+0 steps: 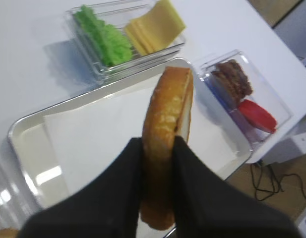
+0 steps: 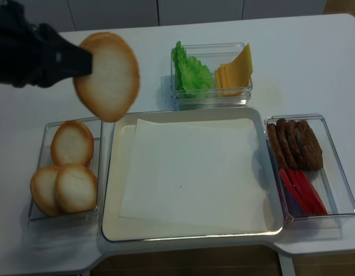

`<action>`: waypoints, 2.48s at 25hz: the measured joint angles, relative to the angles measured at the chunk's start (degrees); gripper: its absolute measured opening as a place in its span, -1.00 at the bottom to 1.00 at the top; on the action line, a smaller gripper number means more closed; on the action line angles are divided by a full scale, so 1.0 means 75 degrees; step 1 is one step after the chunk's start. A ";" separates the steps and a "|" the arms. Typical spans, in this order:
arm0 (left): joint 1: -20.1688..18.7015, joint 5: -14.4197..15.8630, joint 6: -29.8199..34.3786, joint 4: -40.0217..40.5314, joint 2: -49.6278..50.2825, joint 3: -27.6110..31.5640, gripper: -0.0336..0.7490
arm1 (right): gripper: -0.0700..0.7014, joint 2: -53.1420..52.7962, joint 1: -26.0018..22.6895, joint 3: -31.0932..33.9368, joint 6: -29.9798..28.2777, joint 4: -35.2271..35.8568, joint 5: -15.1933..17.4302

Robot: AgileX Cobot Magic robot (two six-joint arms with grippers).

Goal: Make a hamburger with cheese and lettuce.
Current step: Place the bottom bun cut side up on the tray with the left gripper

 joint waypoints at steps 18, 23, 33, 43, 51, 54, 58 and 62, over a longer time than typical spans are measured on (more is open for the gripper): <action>-0.1849 -0.0546 0.0019 -0.2707 0.3545 0.0000 -0.62 | -0.09 0.0000 0.0000 0.0000 0.0000 0.0000 0.0000; -0.1849 -0.0388 0.0032 -0.2935 0.4305 0.0000 -0.62 | -0.09 0.0000 0.0000 0.0000 0.0000 0.0000 0.0000; -0.1862 -0.0280 0.0032 -0.2951 0.5085 0.0000 -0.62 | -0.09 0.0000 0.0000 0.0000 0.0000 0.0000 0.0000; -0.1865 -0.0347 0.0018 -0.3006 0.5452 0.0000 -0.62 | -0.09 0.0000 0.0000 0.0000 0.0000 0.0000 0.0000; -0.1879 -0.0538 0.0018 -0.2830 0.5614 0.0000 -0.62 | -0.09 0.0000 0.0000 0.0000 0.0000 0.0000 0.0000; -0.1892 -0.0592 0.0018 -0.2695 0.5614 0.0000 -0.62 | -0.09 0.0000 0.0000 0.0000 -0.0011 0.0000 0.0000; -0.1892 -0.0592 0.0018 -0.2516 0.5614 0.0000 -0.61 | -0.09 0.0000 0.0000 0.0000 -0.0011 0.0000 0.0000; -0.1892 -0.0603 0.0007 -0.2370 0.5630 0.0000 -0.56 | -0.09 0.0000 0.0000 0.0000 -0.0011 0.0000 0.0000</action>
